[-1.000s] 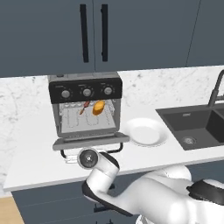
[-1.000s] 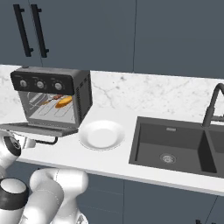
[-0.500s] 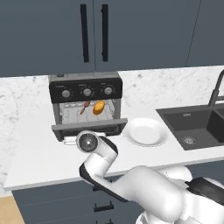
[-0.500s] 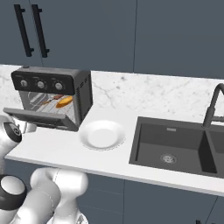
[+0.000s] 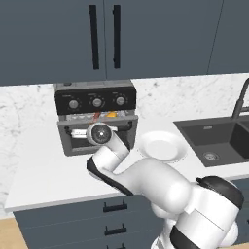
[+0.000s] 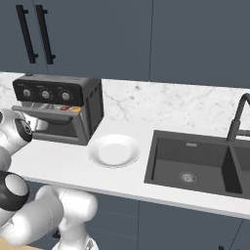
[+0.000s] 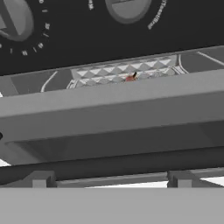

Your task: Pick up the kebab skewer and baguette bread, and place them inside the toaster oven. Close the toaster oven door and start by setting the timer.

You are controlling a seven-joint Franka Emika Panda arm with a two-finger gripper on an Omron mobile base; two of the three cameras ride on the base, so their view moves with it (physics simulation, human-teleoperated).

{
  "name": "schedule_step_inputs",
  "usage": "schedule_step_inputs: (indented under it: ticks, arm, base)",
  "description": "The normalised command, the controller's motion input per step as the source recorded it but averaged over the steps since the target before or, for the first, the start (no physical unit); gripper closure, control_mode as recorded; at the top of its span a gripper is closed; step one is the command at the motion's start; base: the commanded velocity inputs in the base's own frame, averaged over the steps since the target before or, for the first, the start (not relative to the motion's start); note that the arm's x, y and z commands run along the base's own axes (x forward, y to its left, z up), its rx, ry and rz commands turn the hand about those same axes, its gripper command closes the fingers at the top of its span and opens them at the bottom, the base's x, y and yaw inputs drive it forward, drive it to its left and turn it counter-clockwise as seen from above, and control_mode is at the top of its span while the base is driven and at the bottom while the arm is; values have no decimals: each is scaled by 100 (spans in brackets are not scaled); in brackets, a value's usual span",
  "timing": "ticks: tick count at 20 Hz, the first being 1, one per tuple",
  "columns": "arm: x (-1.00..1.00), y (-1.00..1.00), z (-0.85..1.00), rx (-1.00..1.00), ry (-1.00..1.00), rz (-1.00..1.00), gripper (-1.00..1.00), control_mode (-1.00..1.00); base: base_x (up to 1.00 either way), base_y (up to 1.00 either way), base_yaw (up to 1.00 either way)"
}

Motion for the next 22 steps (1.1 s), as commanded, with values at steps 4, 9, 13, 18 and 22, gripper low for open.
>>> schedule_step_inputs:
  ticks: [4, 9, 13, 18, 22]
  arm:
    - [50, -24, 6, 6, -3, 0, -100, -100]
    - [38, -19, 0, 5, -2, 0, -100, -100]
    - [29, -16, 0, 7, -1, 0, -100, -100]
    - [30, -16, 0, 7, 0, 0, -100, -100]
    - [-1, -11, 0, 7, -1, 0, -100, -100]
  base:
    - [0, 0, 0]
    - [0, 0, 0]
    - [0, 0, 0]
    - [0, 0, 0]
    - [0, 0, 0]
